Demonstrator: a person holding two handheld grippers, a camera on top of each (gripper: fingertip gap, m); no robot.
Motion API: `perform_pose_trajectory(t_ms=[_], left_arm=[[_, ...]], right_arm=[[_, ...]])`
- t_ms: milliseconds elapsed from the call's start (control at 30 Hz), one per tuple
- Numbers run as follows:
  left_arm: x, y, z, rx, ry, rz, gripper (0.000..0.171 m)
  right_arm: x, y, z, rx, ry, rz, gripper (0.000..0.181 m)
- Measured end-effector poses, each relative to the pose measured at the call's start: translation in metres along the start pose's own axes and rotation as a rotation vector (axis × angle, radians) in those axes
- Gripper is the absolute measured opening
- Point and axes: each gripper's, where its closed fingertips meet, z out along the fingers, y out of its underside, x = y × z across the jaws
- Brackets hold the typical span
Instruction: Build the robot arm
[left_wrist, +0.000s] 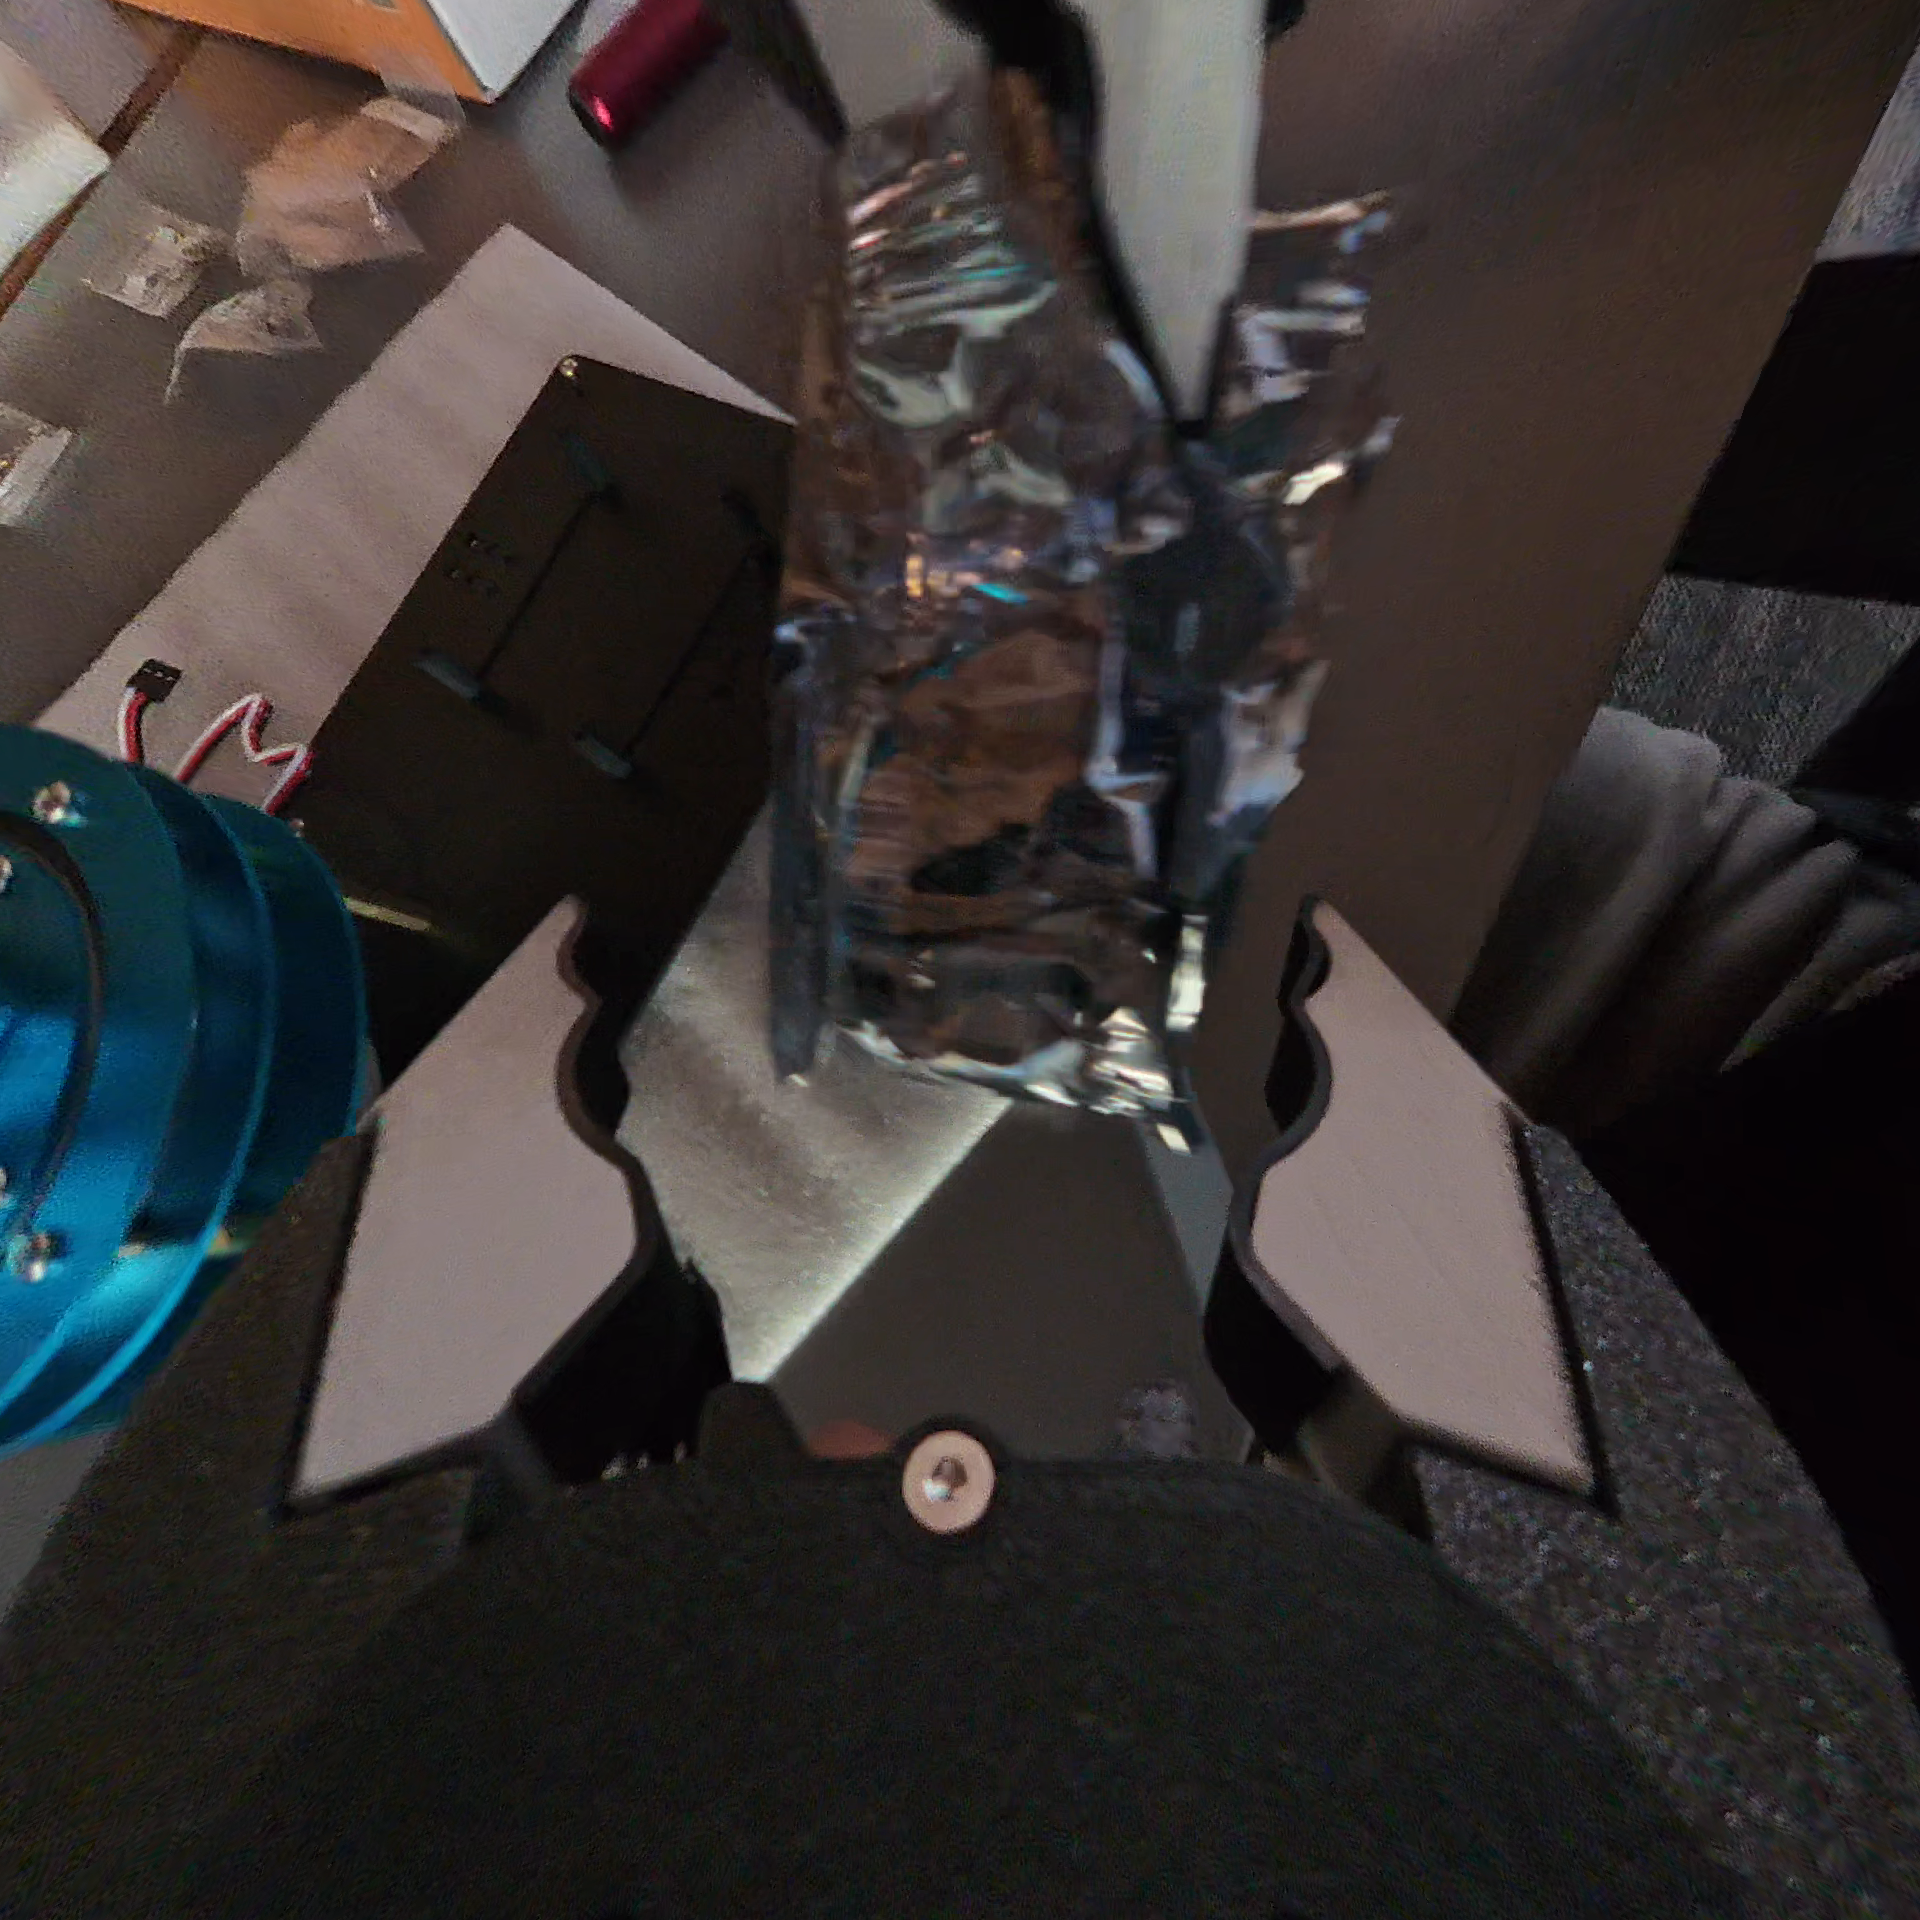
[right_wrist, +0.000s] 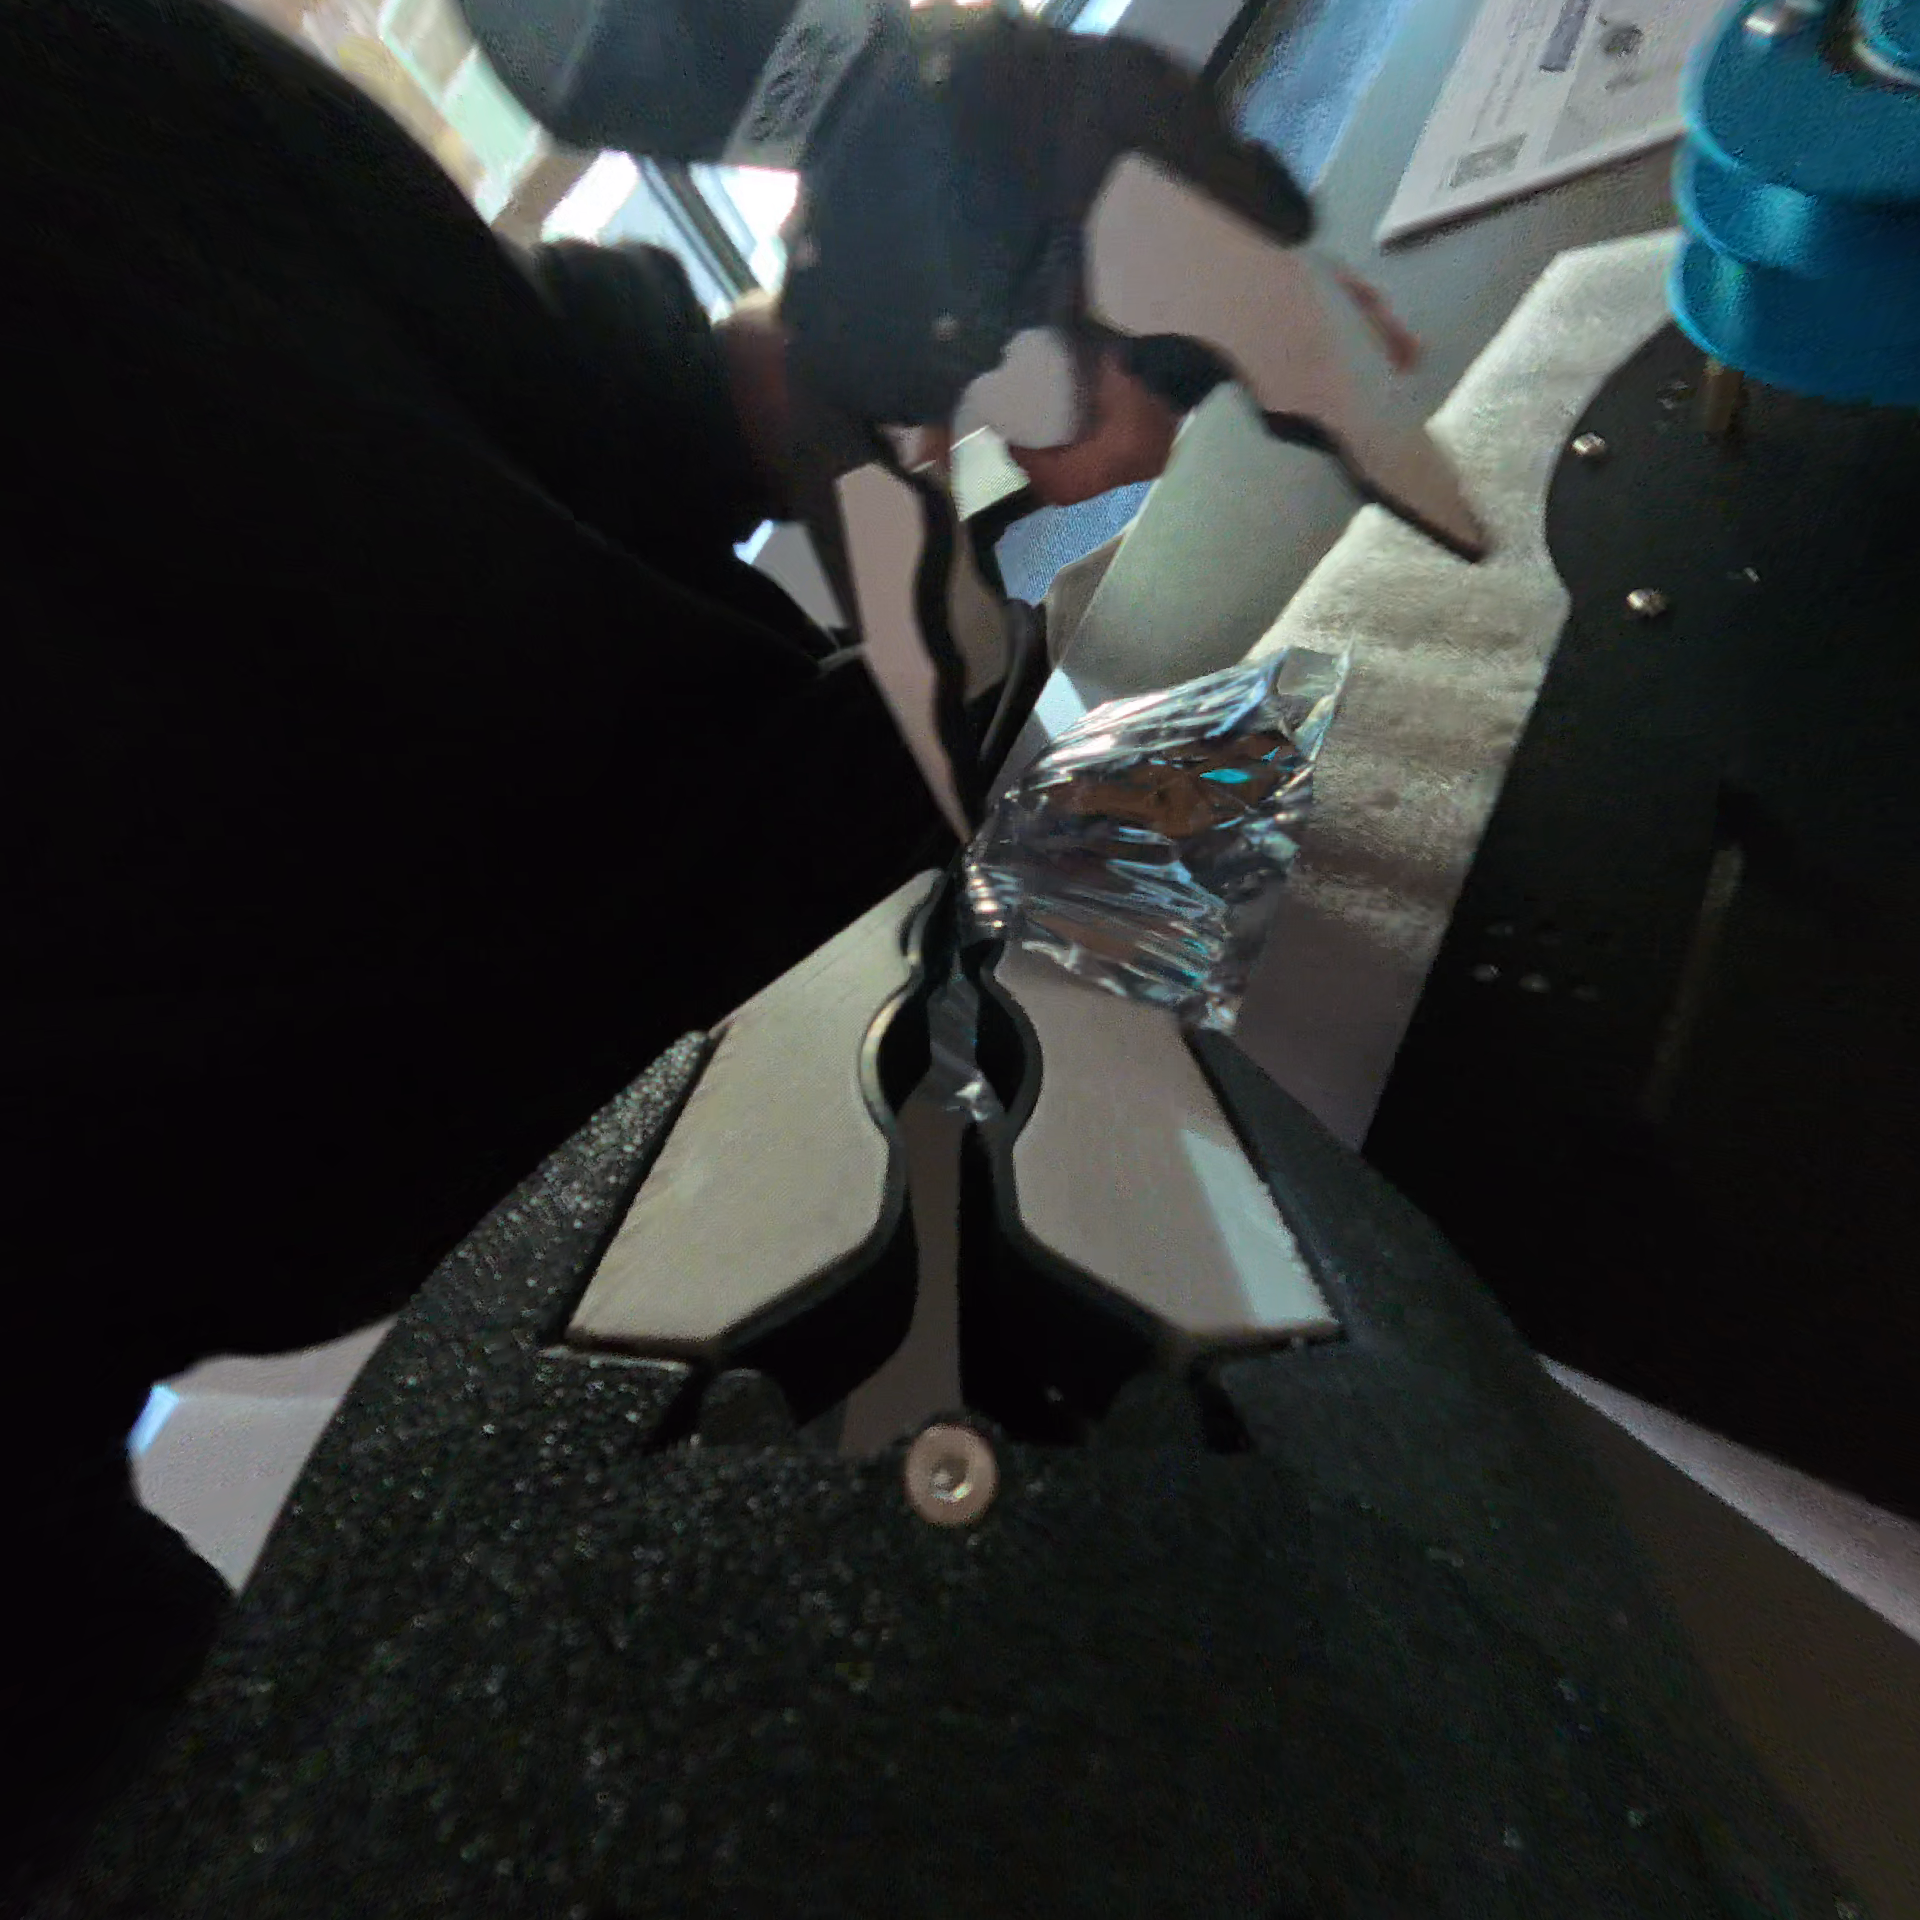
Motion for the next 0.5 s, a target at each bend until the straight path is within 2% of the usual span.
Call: perform_pose_trajectory(t_ms=[67,100,167,367,500], left_arm=[[0.002,-0.003,0.004,-0.019,0.056,0.03,0.124],[0.006,-0.005,0.004,-0.025,0.077,0.057,0.116],[0.01,-0.006,0.006,-0.042,0.072,0.129,0.084],[0.009,-0.012,-0.001,-0.014,0.026,0.166,0.073],[-0.003,-0.001,-0.004,-0.052,-0.047,0.179,0.072]], right_arm=[[-0.01,0.004,0.005,-0.046,0.01,-0.135,0.0],[-0.014,0.003,0.006,-0.055,0.021,-0.184,0.0],[-0.011,0.0,0.005,-0.066,0.076,-0.222,0.0],[-0.017,-0.004,-0.002,-0.002,0.009,-0.112,0.001],[-0.008,-0.006,-0.01,0.061,0.023,-0.027,0.032]])
